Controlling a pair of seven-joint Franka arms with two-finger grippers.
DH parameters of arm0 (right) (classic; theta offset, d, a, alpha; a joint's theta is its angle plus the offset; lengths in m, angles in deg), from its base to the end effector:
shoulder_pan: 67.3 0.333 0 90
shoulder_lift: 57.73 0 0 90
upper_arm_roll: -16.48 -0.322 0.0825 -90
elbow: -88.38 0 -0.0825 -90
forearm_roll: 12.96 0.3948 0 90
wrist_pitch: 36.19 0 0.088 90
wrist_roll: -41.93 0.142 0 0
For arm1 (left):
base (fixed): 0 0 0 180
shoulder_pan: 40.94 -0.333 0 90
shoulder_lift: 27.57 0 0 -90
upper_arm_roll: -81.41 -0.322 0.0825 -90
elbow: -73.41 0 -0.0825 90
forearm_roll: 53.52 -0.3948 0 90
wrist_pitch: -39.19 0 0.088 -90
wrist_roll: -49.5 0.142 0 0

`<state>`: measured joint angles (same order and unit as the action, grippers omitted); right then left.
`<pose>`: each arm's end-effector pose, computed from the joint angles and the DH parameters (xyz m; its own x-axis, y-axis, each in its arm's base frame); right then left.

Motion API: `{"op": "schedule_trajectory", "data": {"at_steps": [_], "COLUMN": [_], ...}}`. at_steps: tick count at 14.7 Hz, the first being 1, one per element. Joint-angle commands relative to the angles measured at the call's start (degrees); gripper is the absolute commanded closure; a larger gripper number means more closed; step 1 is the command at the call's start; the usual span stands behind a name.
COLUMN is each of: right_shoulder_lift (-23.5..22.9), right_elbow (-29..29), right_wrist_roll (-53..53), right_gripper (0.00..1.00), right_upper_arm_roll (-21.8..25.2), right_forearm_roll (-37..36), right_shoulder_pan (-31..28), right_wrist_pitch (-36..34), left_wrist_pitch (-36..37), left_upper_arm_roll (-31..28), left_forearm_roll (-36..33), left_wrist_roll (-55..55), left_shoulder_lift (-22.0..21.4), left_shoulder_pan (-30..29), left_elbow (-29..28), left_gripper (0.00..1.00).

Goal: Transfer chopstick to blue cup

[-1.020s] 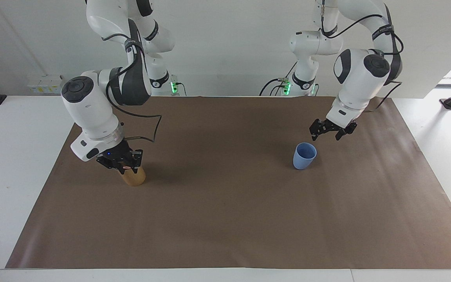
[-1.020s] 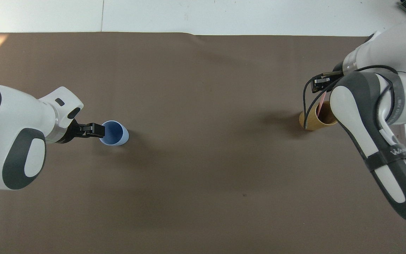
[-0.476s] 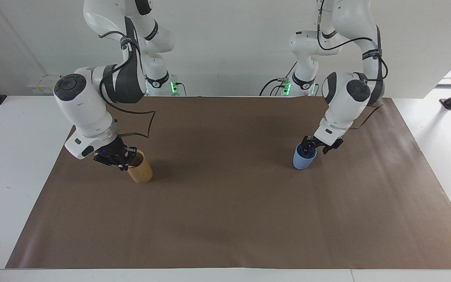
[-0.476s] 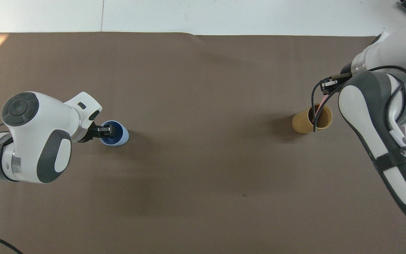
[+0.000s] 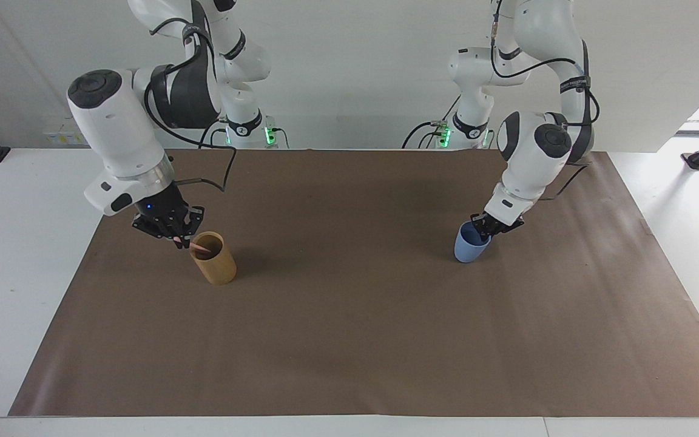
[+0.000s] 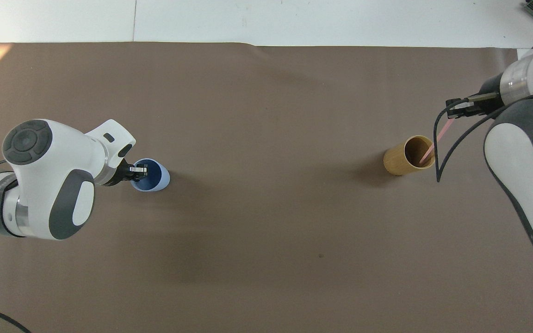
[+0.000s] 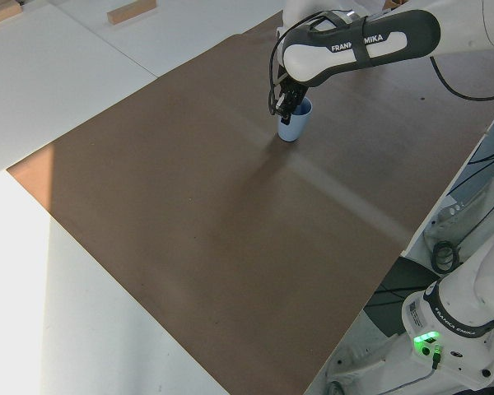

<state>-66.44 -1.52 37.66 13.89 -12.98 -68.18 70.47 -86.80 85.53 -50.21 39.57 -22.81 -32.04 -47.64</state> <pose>0.6398 0.0174 0.5331 0.9848 0.1025 0.1403 0.1030 -0.9947 0.0040 0.5506 -0.1309 0.3415 0.9998 -0.0200 -0.0068 -0.0196 -0.9984 0.0524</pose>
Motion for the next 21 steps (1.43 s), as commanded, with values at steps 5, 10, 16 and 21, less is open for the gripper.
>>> {"op": "schedule_trajectory", "data": {"at_steps": [5, 10, 16, 21], "right_shoulder_lift": [6.68, 7.04, 7.04, 6.95], "right_elbow": [-2.12, -3.96, -3.88, -3.61], "right_wrist_roll": [1.29, 3.66, 3.75, 6.03], "right_gripper": [1.00, 1.00, 1.00, 1.00], "right_upper_arm_roll": [-0.22, -0.05, -0.05, -0.13], "right_forearm_roll": [-0.24, -0.24, -0.33, -0.51], "right_shoulder_pan": [-0.52, -0.61, -0.52, 0.44], "right_wrist_pitch": [-1.55, 2.58, 2.59, 2.06], "left_wrist_pitch": [16.74, 16.74, 12.97, 11.20], "left_upper_arm_roll": [-0.43, -0.34, -0.51, -0.51], "left_forearm_roll": [-6.65, -5.16, -3.58, -3.66], "left_wrist_roll": [-11.92, -24.86, -28.56, -30.75], "left_shoulder_lift": [1.74, 11.29, 17.83, 22.13], "left_shoulder_pan": [10.50, 21.59, 28.10, 29.68], "left_elbow": [17.06, 29.60, 32.54, 35.35], "left_gripper": [1.00, 1.00, 1.00, 1.00]}}
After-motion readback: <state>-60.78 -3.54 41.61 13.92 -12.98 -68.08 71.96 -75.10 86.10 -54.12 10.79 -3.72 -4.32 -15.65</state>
